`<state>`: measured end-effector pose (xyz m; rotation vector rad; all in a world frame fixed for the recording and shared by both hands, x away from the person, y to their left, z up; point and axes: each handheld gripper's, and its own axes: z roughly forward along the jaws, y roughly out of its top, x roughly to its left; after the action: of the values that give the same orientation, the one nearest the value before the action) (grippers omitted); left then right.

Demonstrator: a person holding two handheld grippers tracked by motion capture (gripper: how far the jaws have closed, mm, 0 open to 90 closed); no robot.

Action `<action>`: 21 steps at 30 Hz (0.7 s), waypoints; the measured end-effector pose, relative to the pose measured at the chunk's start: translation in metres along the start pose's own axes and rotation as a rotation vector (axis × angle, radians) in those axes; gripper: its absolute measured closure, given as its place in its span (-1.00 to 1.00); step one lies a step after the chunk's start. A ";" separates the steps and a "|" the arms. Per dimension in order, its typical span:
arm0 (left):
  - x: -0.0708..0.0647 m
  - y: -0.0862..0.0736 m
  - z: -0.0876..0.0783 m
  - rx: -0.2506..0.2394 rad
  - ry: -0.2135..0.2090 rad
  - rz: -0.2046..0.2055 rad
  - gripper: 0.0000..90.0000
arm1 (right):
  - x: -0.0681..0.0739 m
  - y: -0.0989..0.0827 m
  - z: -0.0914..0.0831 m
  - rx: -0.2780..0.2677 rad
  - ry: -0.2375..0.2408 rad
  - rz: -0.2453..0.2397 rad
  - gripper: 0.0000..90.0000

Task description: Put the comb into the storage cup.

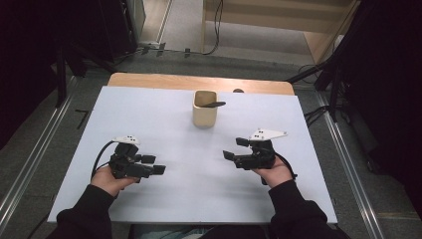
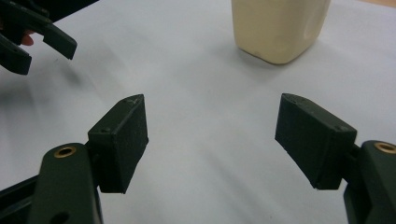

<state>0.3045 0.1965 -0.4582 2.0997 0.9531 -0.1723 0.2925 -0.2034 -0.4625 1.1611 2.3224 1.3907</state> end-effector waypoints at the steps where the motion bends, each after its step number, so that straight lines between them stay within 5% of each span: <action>1: 0.000 0.000 0.000 0.001 0.000 0.001 -0.32 | -0.001 -0.001 -0.001 0.004 -0.003 0.001 -0.48; 21: -0.001 0.000 0.000 0.005 -0.005 0.010 -0.32 | -0.005 -0.017 -0.020 0.013 -0.021 0.017 -0.47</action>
<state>0.3039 0.1957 -0.4583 2.1068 0.9395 -0.1752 0.2765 -0.2248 -0.4665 1.1957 2.3163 1.3634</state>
